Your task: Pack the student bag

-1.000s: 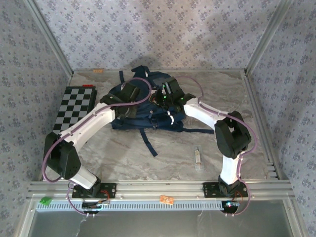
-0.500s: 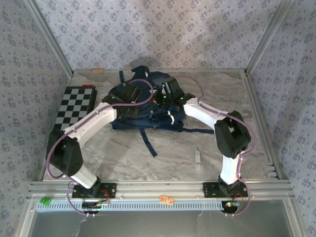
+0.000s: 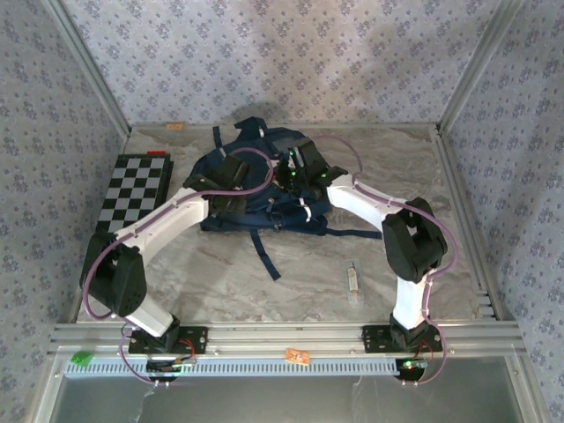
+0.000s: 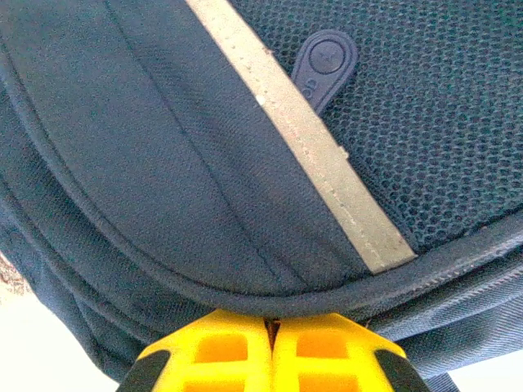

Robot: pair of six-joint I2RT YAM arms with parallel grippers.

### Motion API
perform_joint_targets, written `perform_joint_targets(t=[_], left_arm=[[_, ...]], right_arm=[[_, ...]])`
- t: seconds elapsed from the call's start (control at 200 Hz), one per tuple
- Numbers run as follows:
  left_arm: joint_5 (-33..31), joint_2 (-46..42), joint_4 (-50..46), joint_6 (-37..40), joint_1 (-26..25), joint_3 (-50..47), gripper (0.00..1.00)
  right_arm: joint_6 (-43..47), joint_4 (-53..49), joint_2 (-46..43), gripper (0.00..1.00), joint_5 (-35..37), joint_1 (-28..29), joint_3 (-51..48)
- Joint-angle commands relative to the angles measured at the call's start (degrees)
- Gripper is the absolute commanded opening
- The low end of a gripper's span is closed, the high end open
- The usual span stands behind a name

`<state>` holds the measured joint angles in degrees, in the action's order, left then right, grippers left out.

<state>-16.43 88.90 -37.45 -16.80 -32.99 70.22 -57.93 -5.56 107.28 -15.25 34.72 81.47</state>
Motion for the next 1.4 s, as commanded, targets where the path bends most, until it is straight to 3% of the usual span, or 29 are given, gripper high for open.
perform_joint_targets(t=[0.0,0.18,0.275,0.405,0.565,0.685,0.83,0.919,1.019,1.104,1.189,1.319,1.394], left_arm=[[-4.84,-2.03,-3.85,0.27,1.19,-1.07,0.0],[-6.27,-3.99,-4.28,0.61,4.35,-0.68,0.0],[-0.9,-5.24,-2.73,0.43,5.1,-1.29,0.0],[0.4,-4.58,-3.87,0.82,0.69,-0.43,0.0],[5.74,-3.88,-1.82,-5.17,-6.53,0.54,0.0],[8.16,-0.44,0.93,-11.36,-10.87,4.07,0.0],[6.73,4.61,2.69,-16.39,-13.59,8.78,0.0],[4.64,6.31,1.67,-16.86,-13.65,10.89,0.0],[3.94,6.72,1.12,-15.82,-13.31,11.18,0.0],[5.91,6.72,2.56,-14.77,-13.31,10.4,0.0],[6.71,7.03,2.65,-15.32,-13.26,10.42,0.0],[7.75,7.27,2.77,-15.13,-13.34,10.52,0.0],[8.03,7.08,3.05,-14.93,-13.47,10.0,0.0]], right_arm=[[2.26,1.06,-1.62,0.0,0.31,-2.04,2.56],[2.62,0.4,-3.16,0.0,0.69,-3.32,0.56],[3.87,-0.52,-2.86,0.0,0.47,-3.94,1.18],[7.55,-3.19,-0.92,0.0,-2.47,-6.48,4.38],[14.45,-12.18,5.6,0.0,-11.28,-11.44,14.79],[20.25,-21.77,10.05,0.16,-12.99,-14.05,24.14],[21.46,-26.49,8.93,0.48,-13.52,-16.95,26.58],[21.2,-27.33,3.34,0.59,-12.72,-16.97,20.3],[13.98,-18.99,-4.88,0.64,-13.8,-15.87,6.41],[7.13,-10.84,-8.44,0.64,-15.23,-12.94,-2.04],[2.35,-6.37,-9.01,0.57,-15.19,-10.05,-5.68],[-0.85,-3.21,-6.99,0.51,-14.29,-7.56,-6.07],[-2.27,-1.44,-5.16,0.42,-14.46,-7.17,-5.97]])
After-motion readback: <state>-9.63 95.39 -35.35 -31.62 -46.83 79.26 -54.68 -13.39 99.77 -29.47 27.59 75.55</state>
